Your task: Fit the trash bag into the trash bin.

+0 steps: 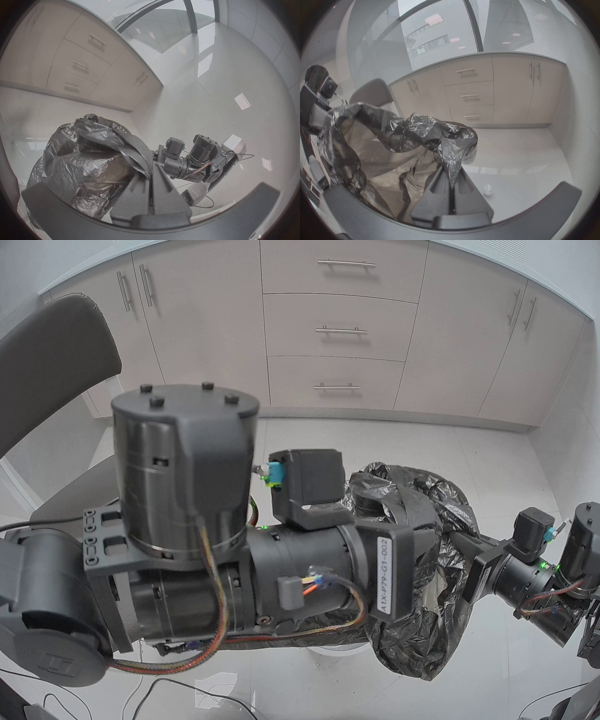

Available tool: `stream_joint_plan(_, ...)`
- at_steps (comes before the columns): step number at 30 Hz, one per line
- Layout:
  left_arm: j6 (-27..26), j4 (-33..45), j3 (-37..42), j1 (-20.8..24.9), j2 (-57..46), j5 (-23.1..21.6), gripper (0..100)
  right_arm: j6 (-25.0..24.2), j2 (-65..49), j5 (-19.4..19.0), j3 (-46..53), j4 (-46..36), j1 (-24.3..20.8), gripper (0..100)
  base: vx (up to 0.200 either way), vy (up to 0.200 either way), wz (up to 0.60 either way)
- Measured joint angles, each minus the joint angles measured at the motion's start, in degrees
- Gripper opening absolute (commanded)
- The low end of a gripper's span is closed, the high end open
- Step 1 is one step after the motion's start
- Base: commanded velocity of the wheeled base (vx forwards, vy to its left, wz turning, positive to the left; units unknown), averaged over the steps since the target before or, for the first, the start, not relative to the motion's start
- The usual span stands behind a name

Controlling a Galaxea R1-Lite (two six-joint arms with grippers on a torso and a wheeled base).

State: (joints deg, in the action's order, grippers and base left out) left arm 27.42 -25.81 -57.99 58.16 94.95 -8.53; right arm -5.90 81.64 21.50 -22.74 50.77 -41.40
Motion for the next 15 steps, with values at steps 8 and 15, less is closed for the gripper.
stream_joint_plan(8,1.13,-0.60,1.21,-3.78,2.76,-5.14,0,0.18,0.94,-0.13,-0.33,-5.73,0.44,0,0.000,0.000,0.00)
stream_joint_plan(15,1.45,-3.12,1.35,-5.74,6.14,-5.34,0,0.05,3.08,-0.35,-0.30,-5.56,1.02,0,0.000,0.000,0.00)
